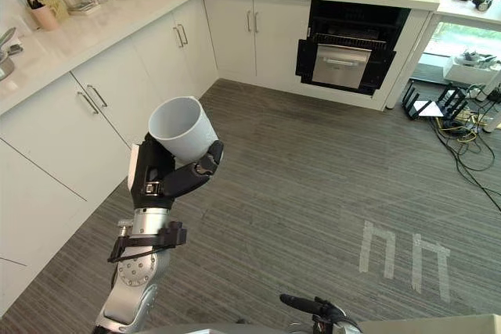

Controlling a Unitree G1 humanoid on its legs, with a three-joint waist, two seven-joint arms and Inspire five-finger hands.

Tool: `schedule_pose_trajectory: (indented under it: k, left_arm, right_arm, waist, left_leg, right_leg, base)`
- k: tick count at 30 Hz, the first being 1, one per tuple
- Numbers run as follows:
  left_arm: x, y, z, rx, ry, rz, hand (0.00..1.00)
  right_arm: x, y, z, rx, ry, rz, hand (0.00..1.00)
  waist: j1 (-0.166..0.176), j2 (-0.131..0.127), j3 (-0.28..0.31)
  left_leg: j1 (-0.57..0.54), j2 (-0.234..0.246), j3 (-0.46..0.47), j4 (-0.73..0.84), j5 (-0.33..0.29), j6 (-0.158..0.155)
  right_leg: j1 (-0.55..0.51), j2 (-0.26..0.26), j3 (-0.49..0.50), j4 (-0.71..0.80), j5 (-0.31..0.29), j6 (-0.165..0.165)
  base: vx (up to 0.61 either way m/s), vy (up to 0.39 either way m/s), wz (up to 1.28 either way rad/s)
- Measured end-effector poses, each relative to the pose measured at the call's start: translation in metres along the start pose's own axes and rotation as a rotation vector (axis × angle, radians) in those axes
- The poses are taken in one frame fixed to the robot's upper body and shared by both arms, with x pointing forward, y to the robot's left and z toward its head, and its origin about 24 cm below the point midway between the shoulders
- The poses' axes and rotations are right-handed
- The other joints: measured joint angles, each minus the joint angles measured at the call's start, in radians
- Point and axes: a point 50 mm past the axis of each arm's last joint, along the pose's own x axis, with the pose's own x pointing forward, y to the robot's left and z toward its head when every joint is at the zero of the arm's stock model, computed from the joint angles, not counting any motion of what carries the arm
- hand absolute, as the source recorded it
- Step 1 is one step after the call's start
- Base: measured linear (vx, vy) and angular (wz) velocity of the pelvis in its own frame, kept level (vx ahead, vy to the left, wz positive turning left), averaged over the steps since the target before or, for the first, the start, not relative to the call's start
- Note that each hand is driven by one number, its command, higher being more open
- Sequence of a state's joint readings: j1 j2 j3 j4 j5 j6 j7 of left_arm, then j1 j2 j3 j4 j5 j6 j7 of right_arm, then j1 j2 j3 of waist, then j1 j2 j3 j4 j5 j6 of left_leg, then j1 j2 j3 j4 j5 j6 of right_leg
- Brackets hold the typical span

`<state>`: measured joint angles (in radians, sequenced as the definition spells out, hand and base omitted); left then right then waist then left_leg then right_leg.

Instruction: Walk over to the sink, pick up the cup, carry it to the dishwasher, place the cup inside the dishwasher, then close the dishwasher door

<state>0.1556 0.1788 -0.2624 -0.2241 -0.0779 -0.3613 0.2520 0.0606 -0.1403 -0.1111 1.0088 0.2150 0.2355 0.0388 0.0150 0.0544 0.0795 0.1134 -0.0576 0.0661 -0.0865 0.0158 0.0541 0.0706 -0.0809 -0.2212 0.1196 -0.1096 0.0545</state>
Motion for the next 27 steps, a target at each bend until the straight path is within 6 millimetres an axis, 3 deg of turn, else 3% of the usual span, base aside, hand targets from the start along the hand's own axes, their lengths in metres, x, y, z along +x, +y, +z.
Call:
schedule_pose_trajectory:
  k: [2, 3, 8, 11, 15, 20, 26, 27]
  left_arm:
    - [-0.001, 0.003, -0.001, 0.008, 0.012, 0.008, 0.00]
    - [-0.005, 0.030, -0.002, -0.001, 0.039, 0.102, 0.00]
    - [-0.006, 0.032, -0.002, -0.010, 0.039, 0.124, 0.00]
    - [-0.005, 0.034, -0.003, -0.120, 0.049, 0.143, 0.00]
    - [-0.006, 0.025, -0.010, -0.280, 0.103, 0.035, 0.00]
    - [-0.012, 0.027, -0.023, -0.443, 0.181, -0.008, 0.00]
    - [-0.014, 0.042, -0.024, -0.425, 0.181, 0.047, 0.00]
    - [-0.014, 0.045, -0.023, -0.425, 0.175, 0.066, 0.00]
  right_arm:
    - [0.000, 0.002, 0.000, -0.002, 0.001, 0.002, 1.00]
    - [0.003, 0.021, -0.008, -0.044, 0.033, 0.046, 1.00]
    - [0.002, 0.019, -0.011, -0.041, 0.040, 0.044, 1.00]
    - [0.000, 0.017, -0.014, 0.032, 0.034, 0.070, 1.00]
    - [-0.003, 0.012, -0.022, 0.142, 0.057, 0.112, 1.00]
    - [-0.005, 0.005, -0.027, 0.190, 0.082, 0.168, 1.00]
    - [-0.006, -0.002, -0.032, 0.206, 0.110, 0.159, 1.00]
    - [-0.007, -0.004, -0.035, 0.210, 0.119, 0.152, 1.00]
  waist:
    - [0.001, -0.007, 0.002]
    - [0.010, -0.076, 0.000]
    - [0.006, -0.075, -0.001]
    - [-0.015, -0.075, -0.003]
    - [-0.031, -0.076, -0.008]
    - [-0.026, -0.076, -0.015]
    - [-0.018, -0.076, -0.017]
    - [-0.010, -0.078, -0.016]
  left_leg:
    - [0.009, 0.004, 0.000, 0.000, -0.003, -0.005]
    - [-0.001, 0.004, -0.025, -0.007, 0.026, -0.006]
    - [0.003, 0.009, 0.001, -0.006, 0.019, -0.014]
    - [0.001, 0.014, 0.025, -0.006, 0.016, -0.016]
    - [0.009, 0.019, 0.019, -0.001, 0.015, -0.017]
    - [0.021, 0.025, 0.005, -0.007, 0.014, -0.020]
    - [0.027, 0.017, -0.067, -0.007, 0.029, -0.024]
    - [0.026, 0.013, -0.087, -0.007, 0.028, -0.028]
  right_leg:
    - [0.018, 0.006, -0.003, -0.016, 0.001, -0.002]
    - [0.071, 0.022, -0.037, -0.139, 0.076, -0.013]
    - [0.068, 0.026, -0.012, -0.155, 0.081, -0.015]
    - [0.071, 0.031, -0.002, -0.177, 0.099, -0.019]
    - [0.089, 0.038, -0.010, -0.193, 0.102, -0.023]
    - [0.105, 0.046, -0.023, -0.178, 0.090, -0.032]
    - [0.126, 0.037, -0.093, -0.157, 0.069, -0.031]
    - [0.116, 0.026, -0.114, -0.113, 0.040, -0.029]
  base:
    - [0.07, -0.050, 0.06]
    - [0.00, 0.000, 0.00]
    - [0.00, -0.001, -0.15]
    - [-0.01, -0.029, -0.26]
    - [0.00, -0.050, 0.04]
    - [-0.03, -0.055, 0.07]
    - [-0.05, -0.042, 0.36]
    - [-0.08, -0.003, 0.52]
